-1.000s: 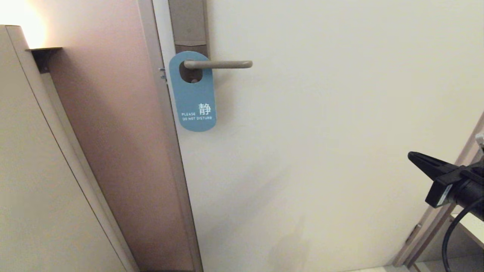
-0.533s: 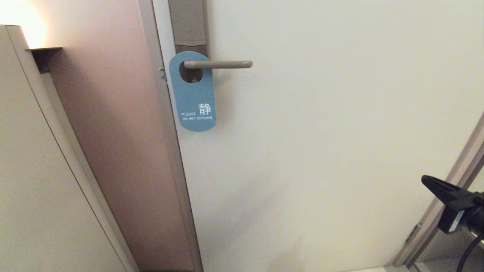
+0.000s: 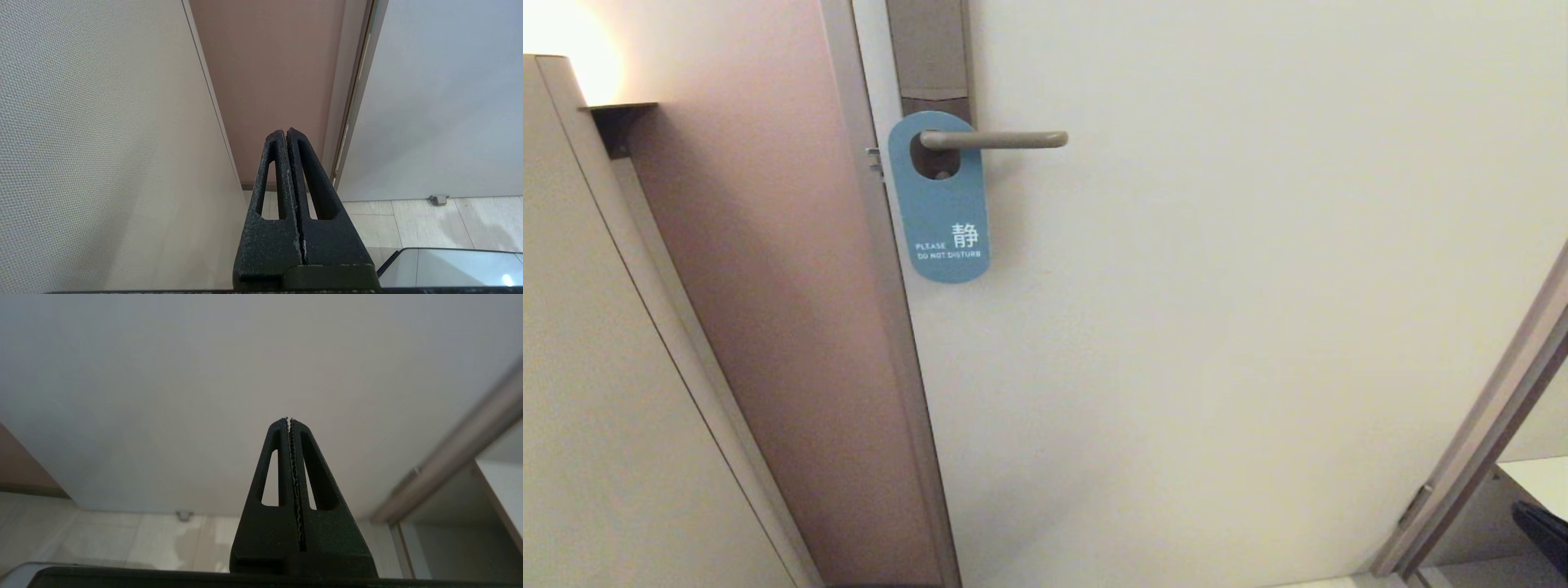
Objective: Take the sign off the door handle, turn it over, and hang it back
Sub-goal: Take down the sign
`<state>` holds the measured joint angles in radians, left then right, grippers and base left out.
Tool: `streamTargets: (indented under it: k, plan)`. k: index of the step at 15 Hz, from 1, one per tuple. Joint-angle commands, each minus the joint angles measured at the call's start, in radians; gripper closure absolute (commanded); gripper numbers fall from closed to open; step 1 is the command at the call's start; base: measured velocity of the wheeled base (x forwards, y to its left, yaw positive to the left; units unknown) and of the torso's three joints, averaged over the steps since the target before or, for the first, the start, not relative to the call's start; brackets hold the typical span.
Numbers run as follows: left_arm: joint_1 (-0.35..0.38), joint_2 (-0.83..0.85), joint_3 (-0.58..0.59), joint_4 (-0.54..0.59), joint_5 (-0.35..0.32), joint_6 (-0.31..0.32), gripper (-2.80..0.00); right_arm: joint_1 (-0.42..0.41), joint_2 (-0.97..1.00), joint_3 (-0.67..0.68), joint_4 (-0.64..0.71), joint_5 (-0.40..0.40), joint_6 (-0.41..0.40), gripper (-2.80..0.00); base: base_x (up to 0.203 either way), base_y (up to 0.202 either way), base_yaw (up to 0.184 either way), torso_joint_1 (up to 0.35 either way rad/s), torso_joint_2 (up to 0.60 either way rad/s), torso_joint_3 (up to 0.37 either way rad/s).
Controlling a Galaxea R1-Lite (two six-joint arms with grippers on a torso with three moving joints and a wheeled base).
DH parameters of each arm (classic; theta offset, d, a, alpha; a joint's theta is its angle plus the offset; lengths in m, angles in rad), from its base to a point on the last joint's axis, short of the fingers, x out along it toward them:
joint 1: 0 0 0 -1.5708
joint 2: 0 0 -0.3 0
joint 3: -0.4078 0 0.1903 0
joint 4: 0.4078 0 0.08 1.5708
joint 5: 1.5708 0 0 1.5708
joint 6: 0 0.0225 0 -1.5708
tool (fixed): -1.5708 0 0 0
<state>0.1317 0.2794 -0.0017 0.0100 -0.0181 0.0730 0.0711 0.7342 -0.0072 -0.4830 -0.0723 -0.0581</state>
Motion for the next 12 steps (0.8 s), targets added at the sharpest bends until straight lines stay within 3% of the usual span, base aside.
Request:
streamTargets:
  k: [1,4,9,12]
  plan:
    - [0.000,0.001,0.000,0.001,0.000,0.001,0.00,-0.023,-0.157,0.005,0.090,-0.002,0.002,0.00,0.000,0.000,0.000,0.000,0.00,0.000]
    - [0.000,0.001,0.000,0.001,0.000,0.001,0.00,-0.056,-0.319,0.007,0.278,-0.004,0.005,0.00,0.000,0.000,0.000,0.000,0.00,0.000]
    - [0.000,0.001,0.000,0.001,0.000,0.001,0.00,-0.080,-0.518,0.007,0.444,0.057,0.005,0.00,0.000,0.000,0.000,0.000,0.00,0.000]
    - [0.000,0.001,0.000,0.001,0.000,0.001,0.00,-0.076,-0.569,0.007,0.479,0.062,0.006,0.00,0.000,0.000,0.000,0.000,0.00,0.000]
